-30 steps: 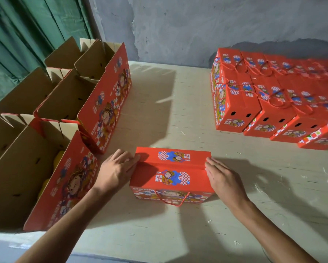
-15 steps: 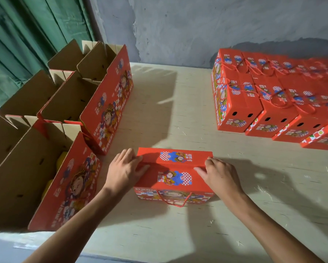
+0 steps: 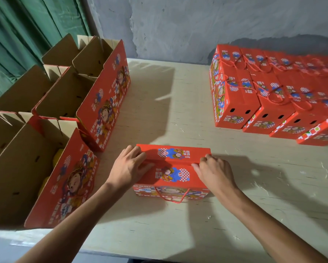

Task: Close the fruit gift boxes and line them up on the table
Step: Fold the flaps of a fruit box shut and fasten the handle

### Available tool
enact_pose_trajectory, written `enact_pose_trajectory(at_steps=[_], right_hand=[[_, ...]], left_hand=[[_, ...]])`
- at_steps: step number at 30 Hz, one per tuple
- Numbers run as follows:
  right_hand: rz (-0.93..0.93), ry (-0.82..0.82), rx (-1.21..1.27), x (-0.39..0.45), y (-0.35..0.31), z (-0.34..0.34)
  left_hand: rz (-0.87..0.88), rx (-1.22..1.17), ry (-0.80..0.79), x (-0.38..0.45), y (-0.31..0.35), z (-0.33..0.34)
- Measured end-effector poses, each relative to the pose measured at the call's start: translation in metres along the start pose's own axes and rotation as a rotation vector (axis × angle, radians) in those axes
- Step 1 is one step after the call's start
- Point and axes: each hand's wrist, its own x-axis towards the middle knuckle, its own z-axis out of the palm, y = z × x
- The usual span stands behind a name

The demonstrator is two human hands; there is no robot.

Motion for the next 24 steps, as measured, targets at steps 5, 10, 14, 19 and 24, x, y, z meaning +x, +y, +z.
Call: enact_pose_trajectory(at_steps=[5,10,14,19,24], right_hand=[[0.044,-0.024,0.005,0.002,-0.009,-0.007],[0.071,-0.035,-0.013,0.006,-0.020,-0.008],[0.076,-0.045,-0.025,0.007,-0.019,-0.007],[0.063,-0.021,-0.028,0.009,-0.019,-0.002],[0.003,-0.031,-0.043,0.006,-0.016,-0.001]], left_hand=[[-0.008,-0.012,-0.061,0.012,0.014,0.007],[-0.140,-0.111,-0.103,0.016,0.012,0.013],[-0.147,-0.104,-0.066,0.017,0.013,0.018],[-0.151,-0.080,-0.091,0.018,0.011,0.024],[-0.140,-0.112,-0.086,0.014,0.013,0.027]])
